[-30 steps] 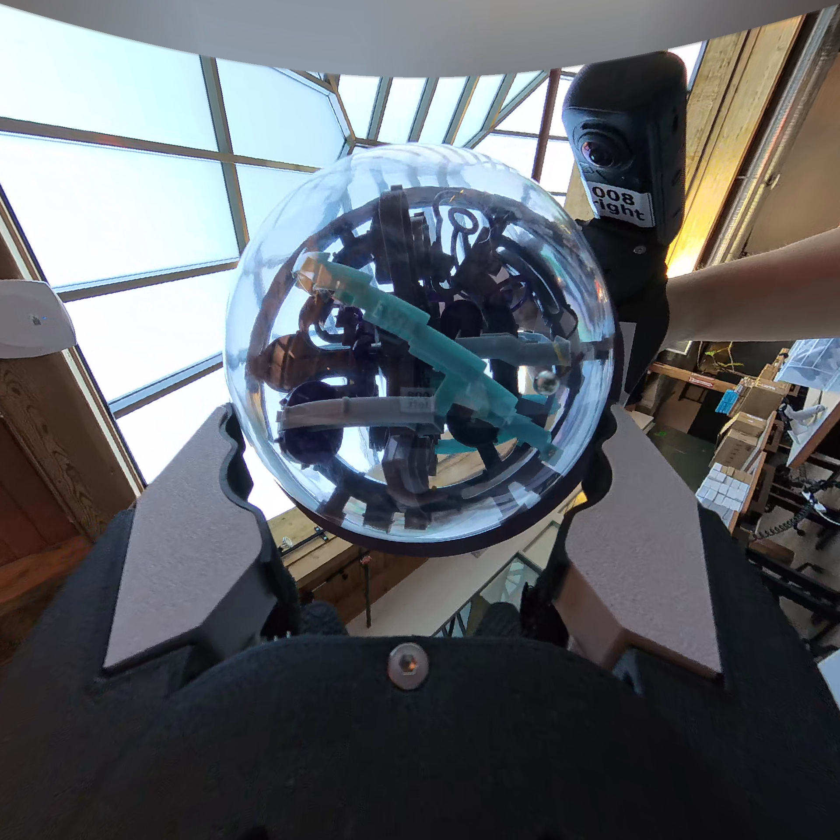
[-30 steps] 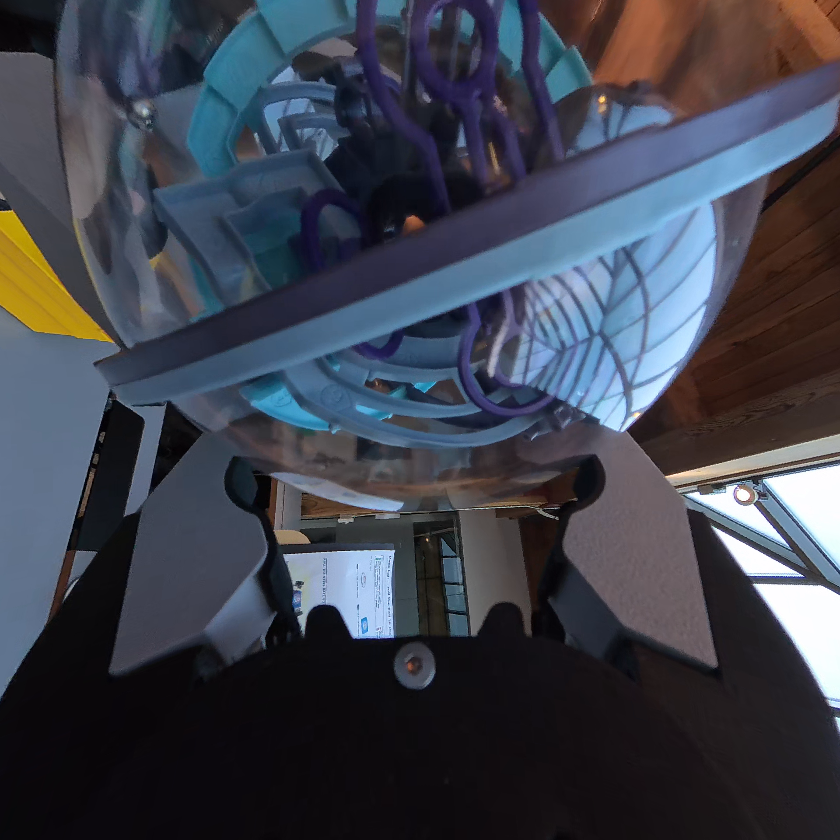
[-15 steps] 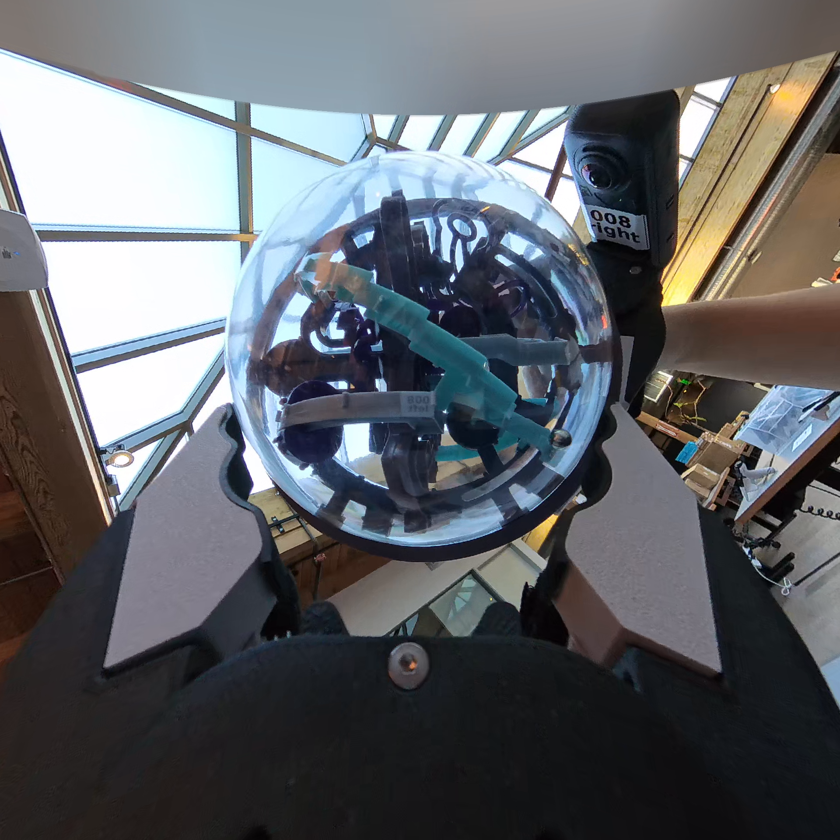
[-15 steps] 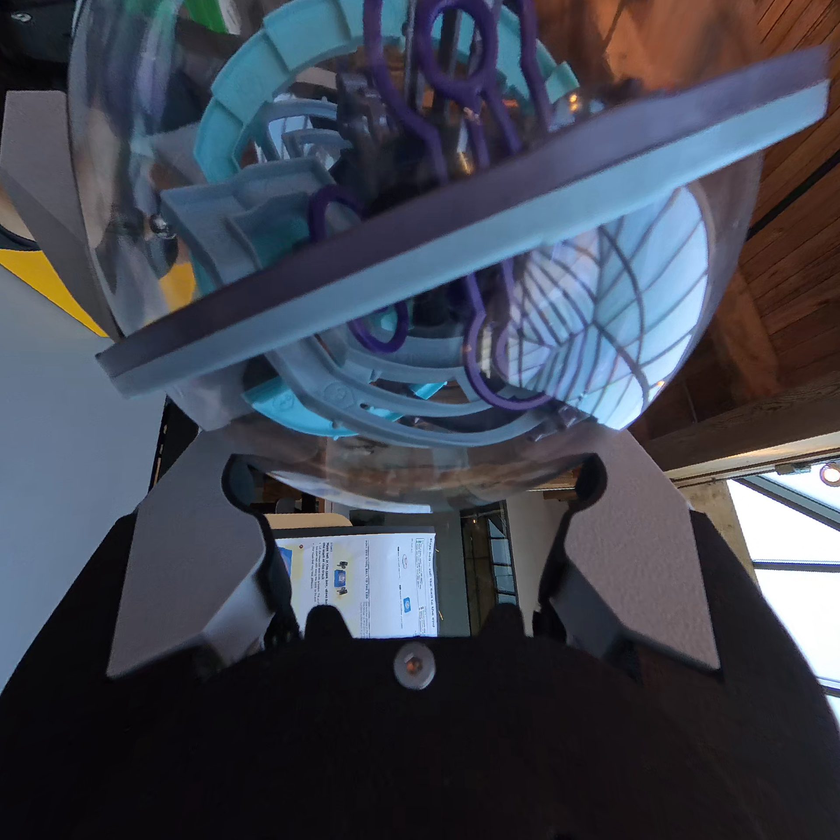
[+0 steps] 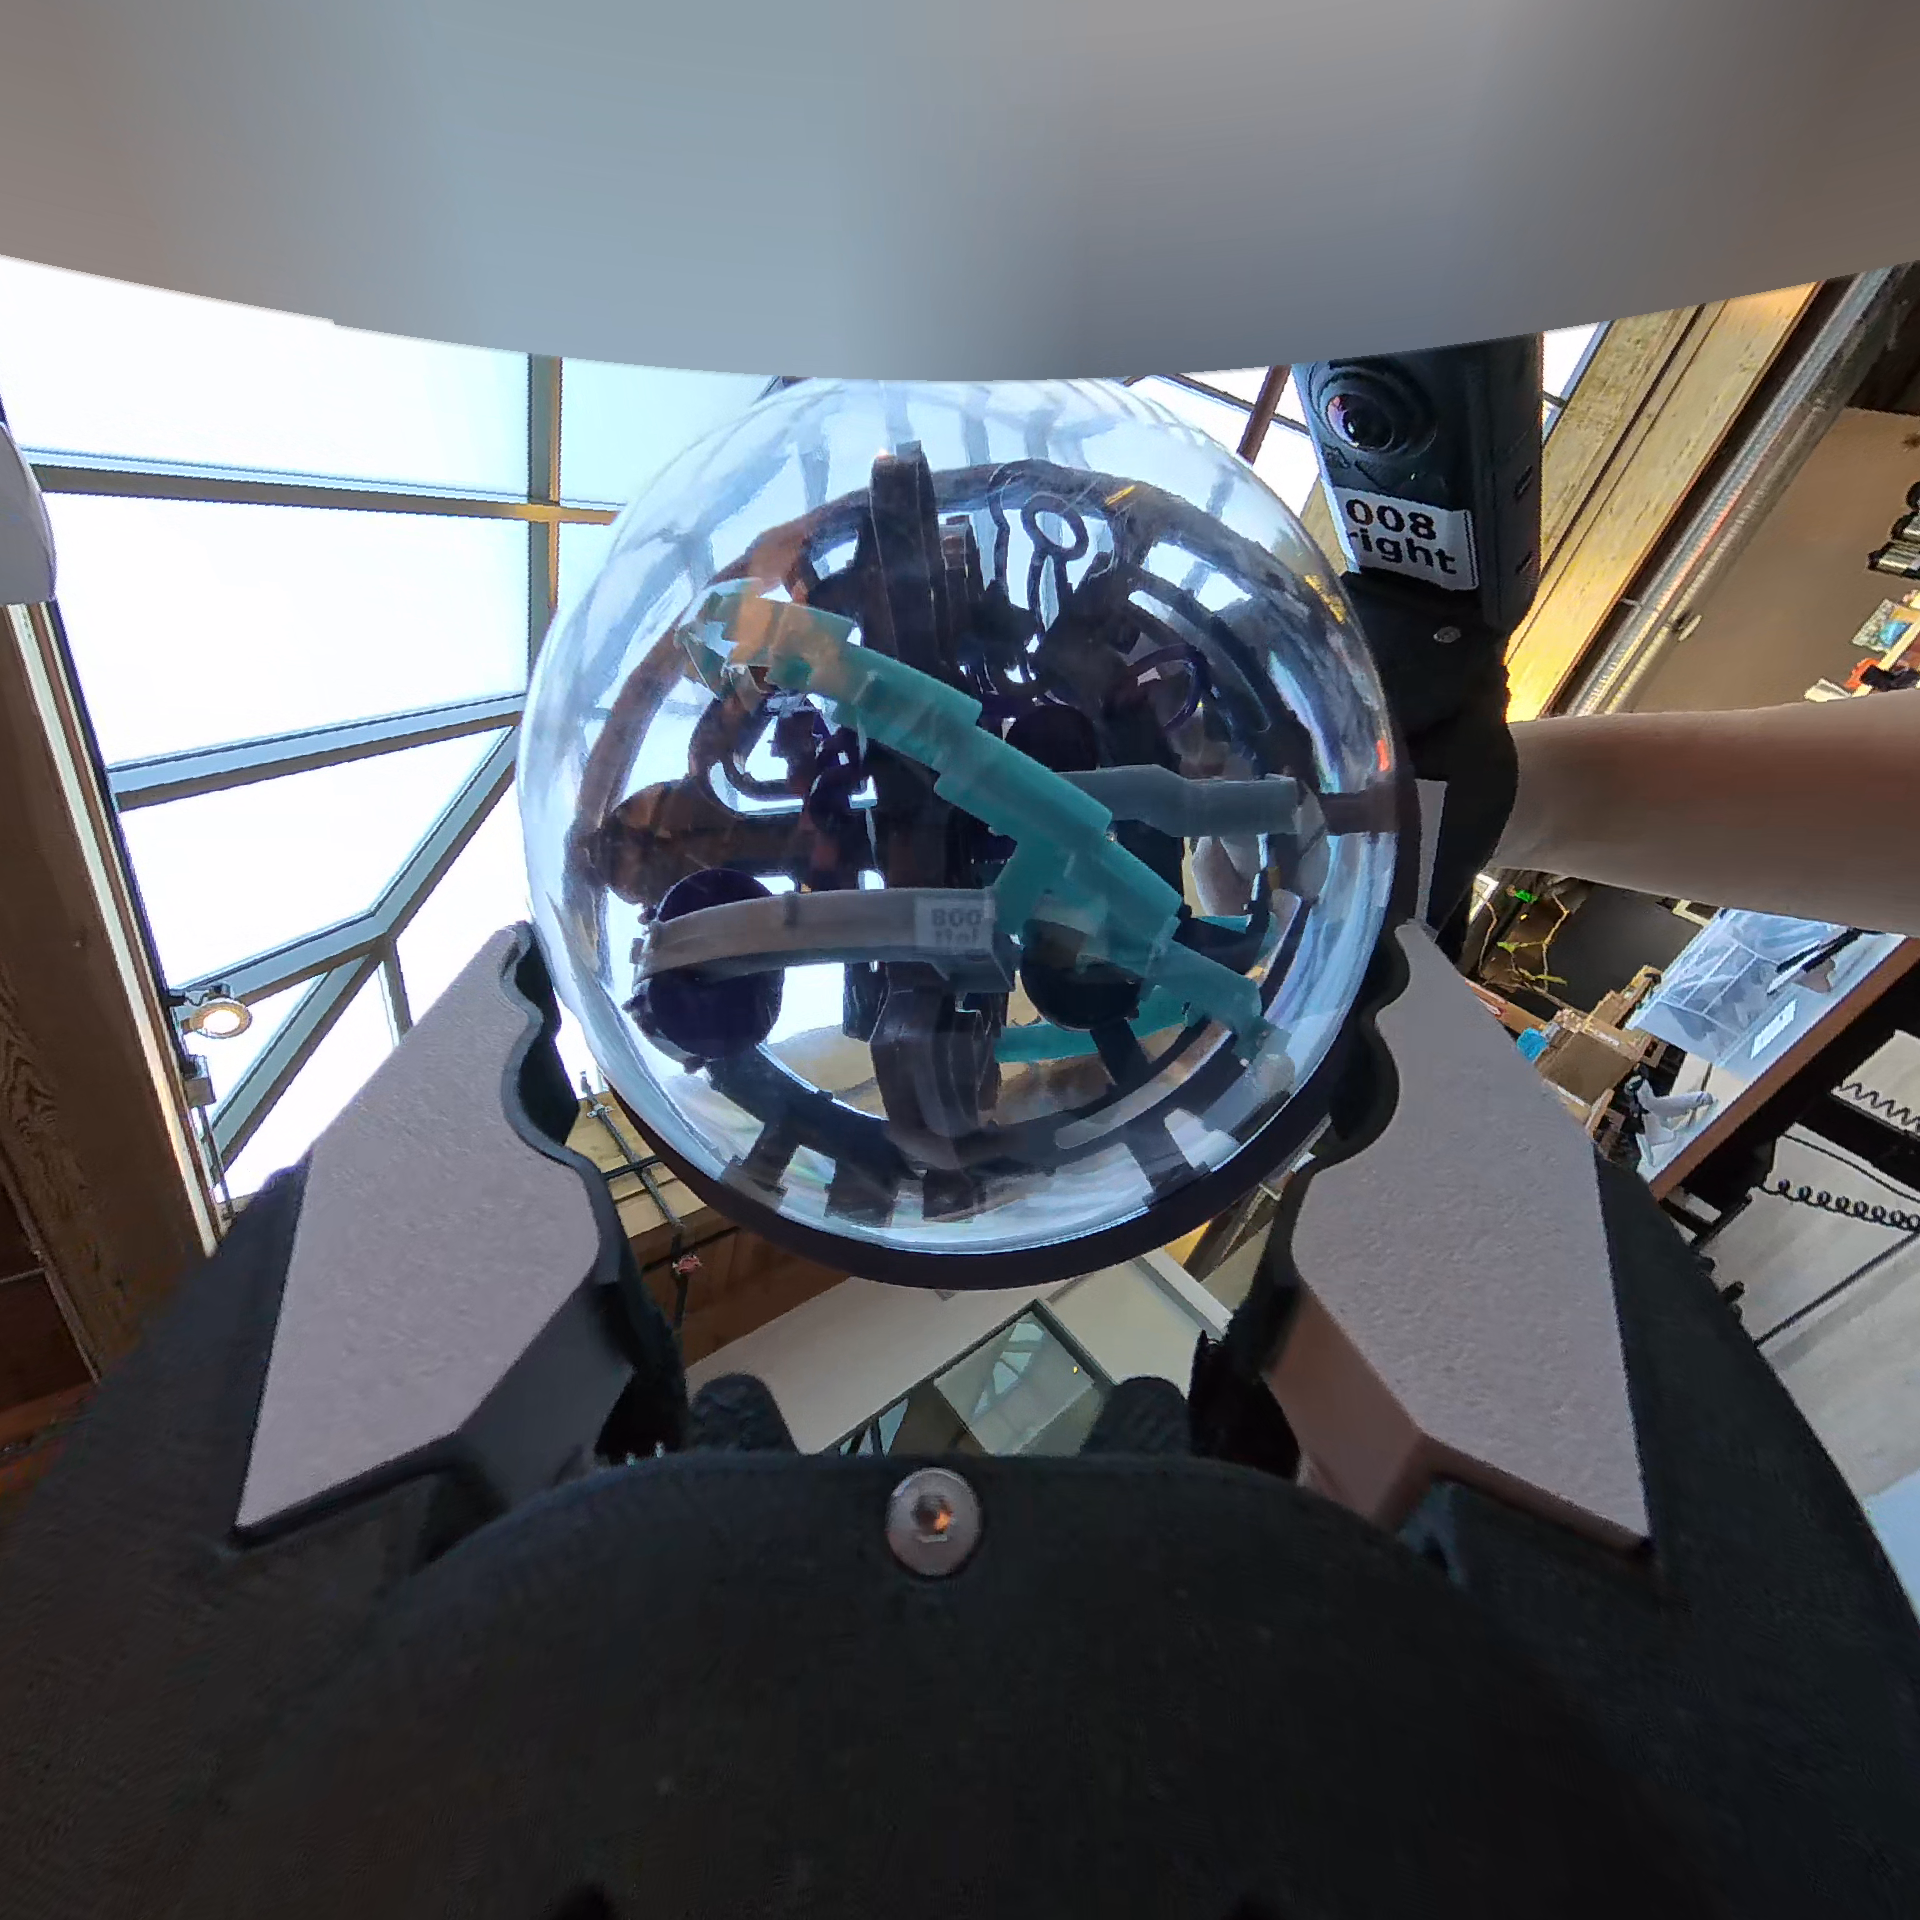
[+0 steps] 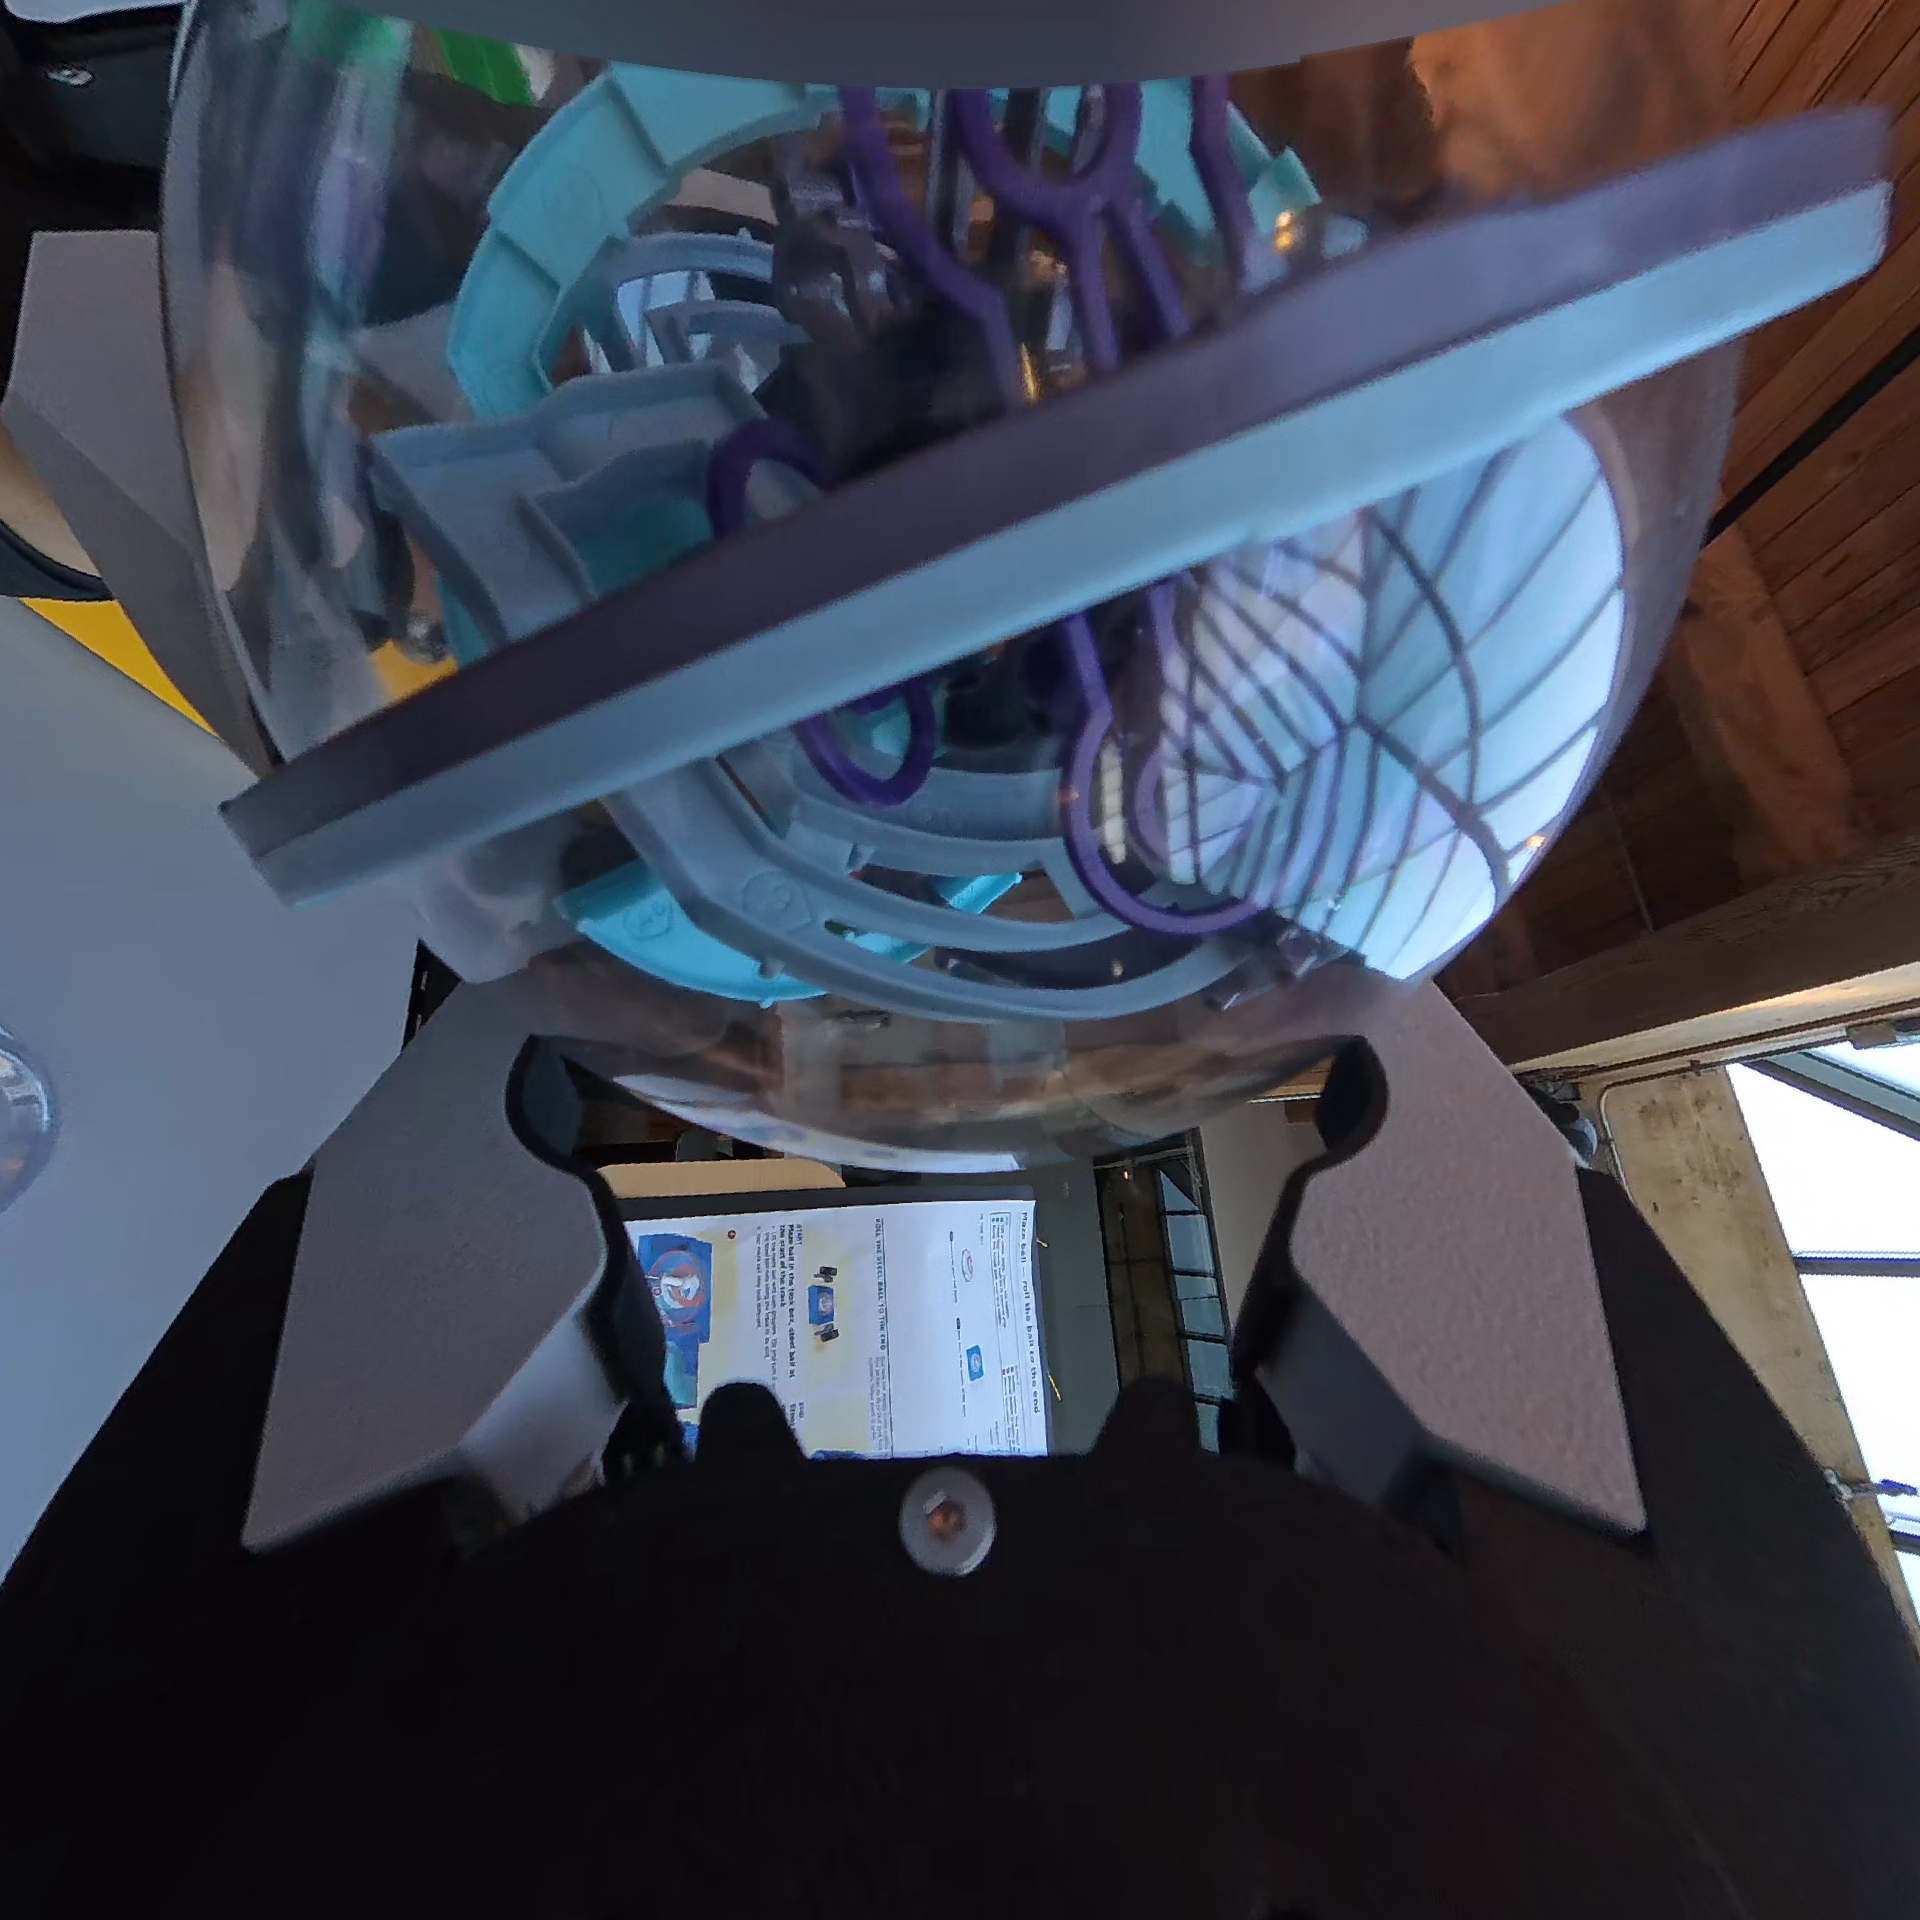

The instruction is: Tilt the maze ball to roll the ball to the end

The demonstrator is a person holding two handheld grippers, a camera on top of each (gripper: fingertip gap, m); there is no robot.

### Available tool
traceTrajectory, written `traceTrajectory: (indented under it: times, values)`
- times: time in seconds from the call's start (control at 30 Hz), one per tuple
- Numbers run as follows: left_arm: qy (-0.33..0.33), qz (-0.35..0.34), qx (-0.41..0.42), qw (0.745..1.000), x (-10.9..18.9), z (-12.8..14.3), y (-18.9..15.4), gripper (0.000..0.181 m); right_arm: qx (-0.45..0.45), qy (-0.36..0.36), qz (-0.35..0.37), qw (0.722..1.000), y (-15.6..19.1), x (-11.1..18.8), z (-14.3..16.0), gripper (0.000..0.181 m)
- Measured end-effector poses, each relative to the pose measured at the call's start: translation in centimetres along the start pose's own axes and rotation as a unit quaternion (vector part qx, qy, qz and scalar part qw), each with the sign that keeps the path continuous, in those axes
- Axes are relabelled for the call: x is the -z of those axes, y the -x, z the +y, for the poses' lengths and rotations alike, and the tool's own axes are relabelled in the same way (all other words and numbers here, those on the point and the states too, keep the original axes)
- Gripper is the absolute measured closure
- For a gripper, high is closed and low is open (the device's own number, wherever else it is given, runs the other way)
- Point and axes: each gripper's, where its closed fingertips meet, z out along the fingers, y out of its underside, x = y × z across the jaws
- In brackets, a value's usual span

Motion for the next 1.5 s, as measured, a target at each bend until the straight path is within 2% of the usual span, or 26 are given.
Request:
traceTrajectory:
  times: [1.5]
  values:
    - [0.076, 0.048, 0.096, 0.991, -1.6, 3.9, -3.5, 0.033, -0.150, 0.019, -0.019, 0.988, 2.6, 1.5, 5.0, 0.035]
